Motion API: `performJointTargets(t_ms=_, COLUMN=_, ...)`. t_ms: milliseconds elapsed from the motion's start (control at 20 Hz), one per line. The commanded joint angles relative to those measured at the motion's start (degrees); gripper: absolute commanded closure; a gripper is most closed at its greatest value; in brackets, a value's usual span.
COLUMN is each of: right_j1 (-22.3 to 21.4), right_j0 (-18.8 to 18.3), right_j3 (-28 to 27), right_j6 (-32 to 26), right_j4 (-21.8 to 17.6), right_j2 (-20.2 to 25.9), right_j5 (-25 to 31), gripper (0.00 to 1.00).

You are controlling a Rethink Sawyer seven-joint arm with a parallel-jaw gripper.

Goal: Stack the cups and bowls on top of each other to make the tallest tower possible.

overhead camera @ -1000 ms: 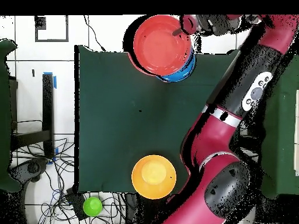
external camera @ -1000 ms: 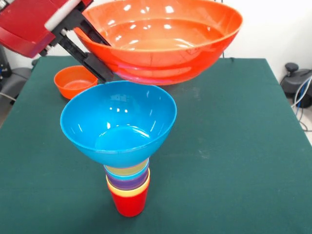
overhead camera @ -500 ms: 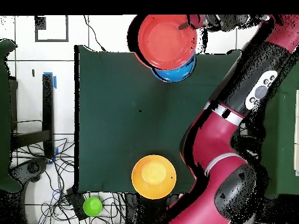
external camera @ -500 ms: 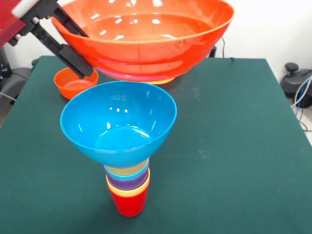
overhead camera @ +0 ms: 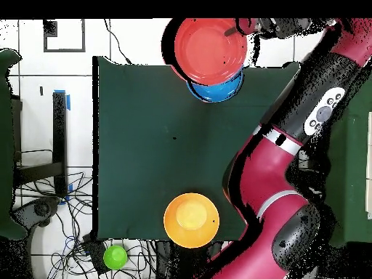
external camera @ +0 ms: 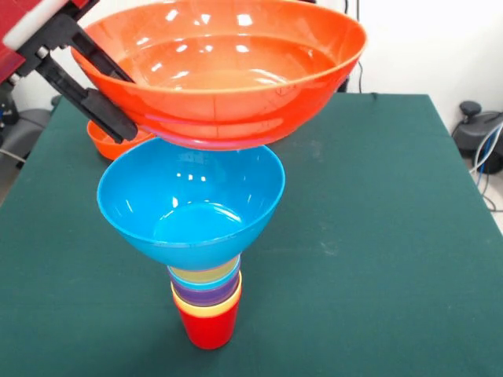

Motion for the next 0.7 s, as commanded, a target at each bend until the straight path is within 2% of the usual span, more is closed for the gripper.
performJointTargets(t_ms=50, right_j1=1.24, right_j0=0.47, right_j3=-5.53, right_j6=-8.10, right_j4=-6.14, right_j2=0.06, right_j5=3.32, gripper=1.00)
performJointTargets(t_ms=700, right_j1=3.46, right_j0=-0.36, right_j3=-4.65, right_j6=-11.06, right_j4=-5.24, right_j2=-0.53, right_j5=1.34, gripper=1.00)
